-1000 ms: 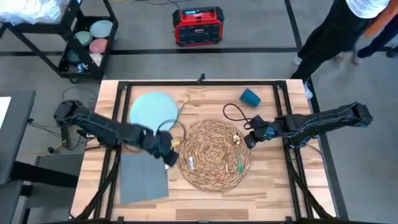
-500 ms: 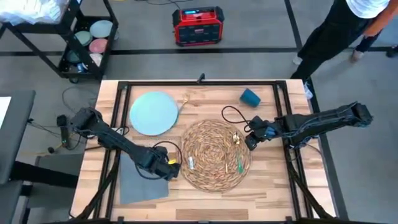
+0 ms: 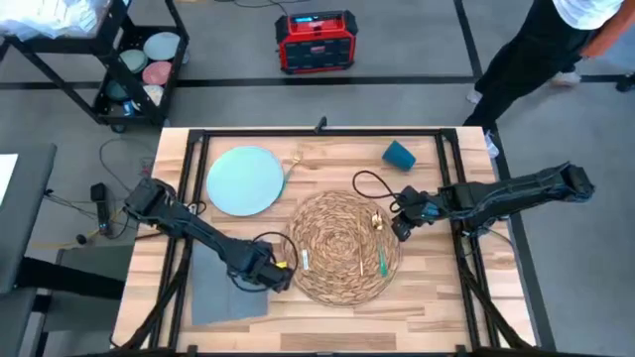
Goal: Set table place
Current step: Fold the gray table napkin
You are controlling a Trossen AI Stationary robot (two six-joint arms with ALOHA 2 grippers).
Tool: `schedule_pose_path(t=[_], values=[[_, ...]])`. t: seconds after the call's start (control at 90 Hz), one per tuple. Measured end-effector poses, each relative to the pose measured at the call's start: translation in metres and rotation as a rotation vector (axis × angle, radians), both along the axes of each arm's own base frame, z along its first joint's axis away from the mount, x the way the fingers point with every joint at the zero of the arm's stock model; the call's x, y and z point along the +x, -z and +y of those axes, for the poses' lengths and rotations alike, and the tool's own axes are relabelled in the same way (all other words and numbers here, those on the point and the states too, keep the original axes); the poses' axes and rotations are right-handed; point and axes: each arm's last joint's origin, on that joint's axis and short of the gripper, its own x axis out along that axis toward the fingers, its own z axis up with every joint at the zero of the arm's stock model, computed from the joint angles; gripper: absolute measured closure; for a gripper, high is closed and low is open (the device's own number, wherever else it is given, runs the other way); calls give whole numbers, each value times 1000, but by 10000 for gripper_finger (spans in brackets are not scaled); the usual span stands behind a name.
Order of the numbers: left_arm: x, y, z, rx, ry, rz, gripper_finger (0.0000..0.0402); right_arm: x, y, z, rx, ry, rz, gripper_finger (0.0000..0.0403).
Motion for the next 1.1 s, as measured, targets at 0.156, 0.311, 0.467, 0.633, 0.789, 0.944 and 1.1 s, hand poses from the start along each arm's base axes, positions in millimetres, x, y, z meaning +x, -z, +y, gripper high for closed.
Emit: schedule_pose_path(t=[0.156,0.311,0.467,0.633,0.789,0.944,1.1], values=[[-3,1,-2,-12,24,21,387,0,0,0,0,0,0,403],[-3,-1,-2,-14,51,9,399,0,0,0,0,-1,-1,403],[0,-13,-2,36,62,-55,401,0,0,0,0,-2,-2,403],[7,-36,-2,76,59,-170,401,0,0,0,-1,-4,-3,403],[10,-62,-3,124,72,-204,401,1,-1,0,0,-4,-10,403],[6,-87,-4,175,111,-138,401,1,-1,0,0,-4,-10,403],[-4,-102,-7,212,135,-56,401,1,-1,0,-5,-13,-18,403]])
